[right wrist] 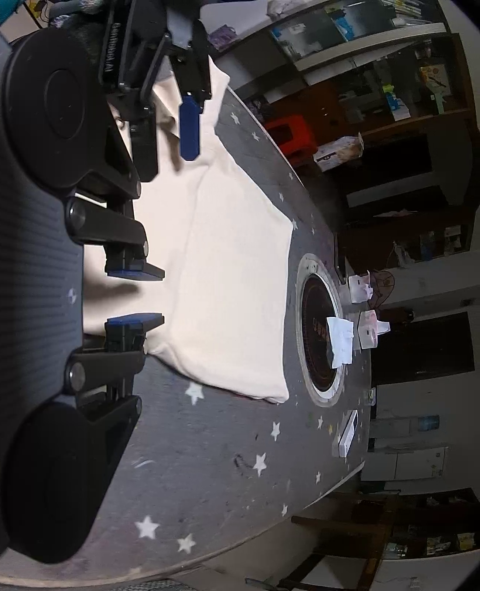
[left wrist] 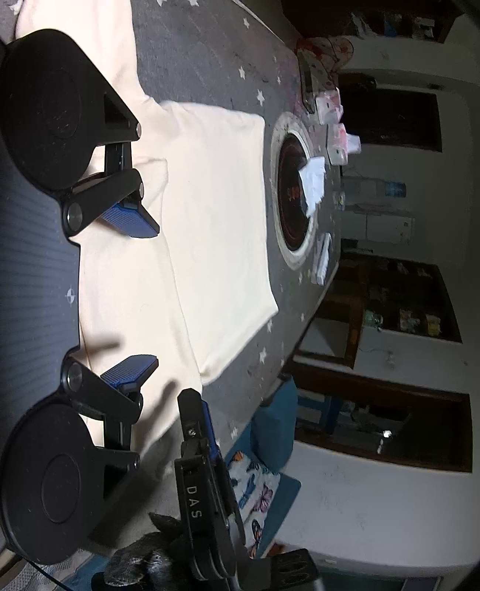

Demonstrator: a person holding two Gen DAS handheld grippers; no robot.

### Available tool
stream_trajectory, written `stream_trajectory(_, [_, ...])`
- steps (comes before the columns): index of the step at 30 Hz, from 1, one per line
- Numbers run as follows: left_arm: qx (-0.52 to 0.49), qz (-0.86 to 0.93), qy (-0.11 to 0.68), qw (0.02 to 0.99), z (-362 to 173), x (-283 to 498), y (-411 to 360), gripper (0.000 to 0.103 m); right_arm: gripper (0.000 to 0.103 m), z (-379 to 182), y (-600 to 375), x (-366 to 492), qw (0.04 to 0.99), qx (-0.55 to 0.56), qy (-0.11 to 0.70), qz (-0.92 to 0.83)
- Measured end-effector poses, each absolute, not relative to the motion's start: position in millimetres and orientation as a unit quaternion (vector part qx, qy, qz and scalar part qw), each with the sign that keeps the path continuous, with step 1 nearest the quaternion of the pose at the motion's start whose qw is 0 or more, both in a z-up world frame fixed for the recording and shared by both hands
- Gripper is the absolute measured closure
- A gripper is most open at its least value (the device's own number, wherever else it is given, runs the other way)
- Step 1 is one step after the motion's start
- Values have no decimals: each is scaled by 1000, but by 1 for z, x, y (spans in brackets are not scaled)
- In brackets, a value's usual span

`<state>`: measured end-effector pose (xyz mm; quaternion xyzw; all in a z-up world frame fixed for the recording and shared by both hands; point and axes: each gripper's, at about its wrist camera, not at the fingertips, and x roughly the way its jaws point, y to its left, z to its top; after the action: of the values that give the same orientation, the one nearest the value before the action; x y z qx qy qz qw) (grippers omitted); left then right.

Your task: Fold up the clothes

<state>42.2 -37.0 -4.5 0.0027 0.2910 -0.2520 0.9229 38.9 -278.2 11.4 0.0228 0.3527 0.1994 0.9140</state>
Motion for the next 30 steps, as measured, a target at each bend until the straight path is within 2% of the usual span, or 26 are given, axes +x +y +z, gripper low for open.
stream_trajectory(10, [-16, -218, 297, 929, -2, 43, -16, 31, 75, 0, -272, 46, 912, 16, 357, 199])
stream_trajectory(23, [-19, -202, 298, 933, -1, 34, -7, 34, 52, -3, -262, 43, 914, -6, 347, 210])
stream_trajectory(26, [-26, -185, 304, 934, -3, 32, 3, 40, 48, -3, -259, 42, 914, -12, 345, 212])
stream_trajectory(30, [-38, -175, 315, 932, -8, 33, 12, 61, 44, -4, -257, 40, 915, -17, 343, 212])
